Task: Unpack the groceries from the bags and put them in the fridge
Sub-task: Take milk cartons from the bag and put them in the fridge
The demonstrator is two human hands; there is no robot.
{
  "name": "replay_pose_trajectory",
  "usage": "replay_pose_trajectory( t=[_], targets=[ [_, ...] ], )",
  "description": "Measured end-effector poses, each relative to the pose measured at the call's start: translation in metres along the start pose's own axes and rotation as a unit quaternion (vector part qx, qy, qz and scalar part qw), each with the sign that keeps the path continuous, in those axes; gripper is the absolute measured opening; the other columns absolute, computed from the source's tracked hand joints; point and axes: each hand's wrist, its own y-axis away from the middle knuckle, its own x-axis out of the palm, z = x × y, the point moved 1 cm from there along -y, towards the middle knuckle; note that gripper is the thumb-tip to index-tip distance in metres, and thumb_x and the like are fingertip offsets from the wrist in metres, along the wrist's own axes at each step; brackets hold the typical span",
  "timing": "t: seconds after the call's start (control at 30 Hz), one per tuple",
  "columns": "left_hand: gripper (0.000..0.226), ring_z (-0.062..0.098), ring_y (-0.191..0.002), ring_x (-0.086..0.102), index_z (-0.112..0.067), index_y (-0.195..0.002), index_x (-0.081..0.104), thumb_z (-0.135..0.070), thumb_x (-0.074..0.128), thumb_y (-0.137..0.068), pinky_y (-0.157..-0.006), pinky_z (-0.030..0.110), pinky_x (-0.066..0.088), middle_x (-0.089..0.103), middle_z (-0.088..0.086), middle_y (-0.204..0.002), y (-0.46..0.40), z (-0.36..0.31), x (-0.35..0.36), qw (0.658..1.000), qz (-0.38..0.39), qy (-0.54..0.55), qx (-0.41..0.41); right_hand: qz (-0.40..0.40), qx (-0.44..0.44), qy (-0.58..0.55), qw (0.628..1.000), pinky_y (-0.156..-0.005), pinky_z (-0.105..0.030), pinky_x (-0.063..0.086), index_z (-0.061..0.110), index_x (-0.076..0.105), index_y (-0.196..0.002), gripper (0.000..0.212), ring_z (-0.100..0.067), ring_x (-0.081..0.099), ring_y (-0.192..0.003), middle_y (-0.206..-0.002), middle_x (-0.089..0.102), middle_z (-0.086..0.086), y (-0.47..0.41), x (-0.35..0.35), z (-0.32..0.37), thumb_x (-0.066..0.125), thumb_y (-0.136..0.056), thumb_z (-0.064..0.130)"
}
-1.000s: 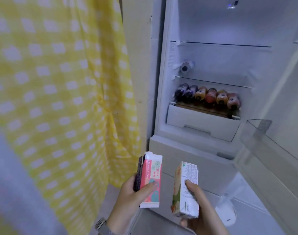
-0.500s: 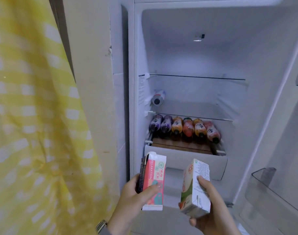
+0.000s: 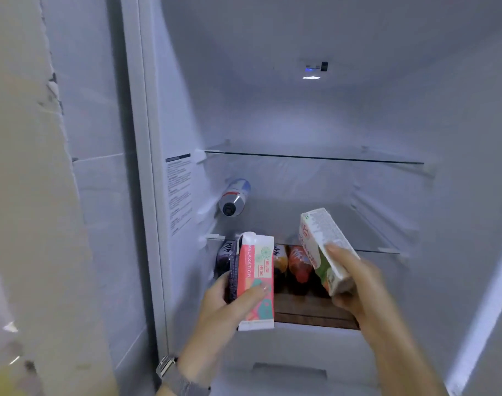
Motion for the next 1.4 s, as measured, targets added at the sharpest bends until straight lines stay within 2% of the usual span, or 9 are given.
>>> replay_pose_trajectory(
  t=[0.1,0.2,0.3,0.43,0.6,0.8,1.0,1.13,1.4],
  targets=[
    [0.052,0.02,-0.092,0.072,-0.019,-0.106,0.067,-0.028,0.087,-0.059,-0.078,0.033,0.055,0.075,0.002,-0.098,-0.038,-0.005,0.005,1.0,-0.002,0.001,0.002,-0.065,-0.043,0.036,0.996,-0.067,-0.043,0.054,0.025,0.067,-0.098,0.039,-0.025,0.066,-0.085,-0.093,0.071,-0.005,-0.057,0.01,0.018,0.074,-0.07,0.051],
    [0.035,0.017,-0.091,0.072,-0.022,-0.105,0.067,-0.023,0.077,-0.072,-0.079,0.034,0.055,0.075,-0.001,-0.097,-0.068,-0.009,0.005,1.0,-0.001,-0.009,0.013,-0.113,-0.106,0.067,0.986,-0.065,-0.028,0.049,0.017,0.06,-0.106,0.042,-0.012,0.061,-0.077,-0.091,0.065,0.003,-0.104,0.012,0.034,0.079,-0.073,0.036],
    [0.027,0.014,-0.089,0.072,-0.024,-0.104,0.067,-0.019,0.074,-0.078,-0.079,0.032,0.055,0.076,-0.005,-0.094,-0.088,-0.008,0.011,0.999,0.012,-0.025,0.022,-0.147,-0.127,0.112,0.975,-0.084,-0.041,0.056,0.024,0.057,-0.114,0.065,-0.016,0.062,-0.094,-0.107,0.062,0.002,-0.142,0.008,0.035,0.087,-0.057,0.032],
    [0.024,0.012,-0.086,0.072,-0.024,-0.101,0.067,-0.016,0.073,-0.079,-0.07,0.023,0.056,0.076,-0.007,-0.09,-0.111,-0.014,0.024,0.998,0.027,-0.032,0.037,-0.182,-0.144,0.151,0.961,-0.087,-0.044,0.055,0.025,0.044,-0.126,0.1,-0.021,0.062,-0.103,-0.115,0.057,0.002,-0.173,0.015,0.029,0.08,-0.036,0.047],
    [0.024,0.01,-0.086,0.072,-0.027,-0.102,0.066,-0.02,0.074,-0.079,-0.073,0.027,0.057,0.075,-0.008,-0.093,-0.138,-0.023,0.034,0.998,0.034,-0.012,0.05,-0.226,-0.16,0.199,0.94,-0.08,-0.032,0.047,0.007,0.042,-0.122,0.071,-0.023,0.056,-0.1,-0.116,0.057,-0.006,-0.219,0.013,0.04,0.082,-0.069,0.032],
    [0.023,0.013,-0.084,0.072,-0.025,-0.098,0.067,-0.019,0.076,-0.078,-0.078,0.034,0.057,0.076,-0.005,-0.09,-0.164,-0.028,0.04,0.999,0.032,-0.01,0.042,-0.228,-0.169,0.399,0.872,-0.08,-0.042,0.053,0.008,0.051,-0.114,0.075,-0.031,0.058,-0.104,-0.115,0.058,-0.012,-0.276,0.0,0.052,0.068,-0.063,0.059],
    [0.023,0.012,-0.082,0.072,-0.025,-0.1,0.067,-0.023,0.075,-0.078,-0.065,0.027,0.057,0.075,-0.004,-0.091,-0.172,-0.027,0.041,0.999,0.024,-0.014,0.036,-0.226,-0.158,0.494,0.824,-0.088,-0.041,0.05,0.002,0.052,-0.118,0.064,-0.038,0.052,-0.113,-0.121,0.051,-0.02,-0.318,-0.013,0.048,0.065,-0.078,0.05],
    [0.026,0.007,-0.083,0.071,-0.028,-0.099,0.066,-0.029,0.077,-0.075,-0.077,0.03,0.057,0.074,-0.009,-0.09,-0.177,-0.025,0.039,0.998,0.009,-0.056,0.042,-0.232,-0.158,0.518,0.808,-0.078,-0.036,0.05,0.009,0.064,-0.101,0.046,-0.037,0.06,-0.102,-0.108,0.065,-0.016,-0.346,-0.015,0.05,0.064,-0.077,0.048],
    [0.02,0.011,-0.083,0.072,-0.026,-0.097,0.068,-0.021,0.074,-0.079,-0.074,0.029,0.055,0.076,-0.007,-0.088,-0.189,-0.029,0.036,1.0,0.0,-0.011,0.026,-0.266,-0.16,0.594,0.743,-0.085,-0.035,0.049,0.016,0.067,-0.108,0.038,-0.036,0.061,-0.106,-0.114,0.066,-0.013,-0.381,-0.021,0.049,0.059,-0.08,0.04]
  ],
)
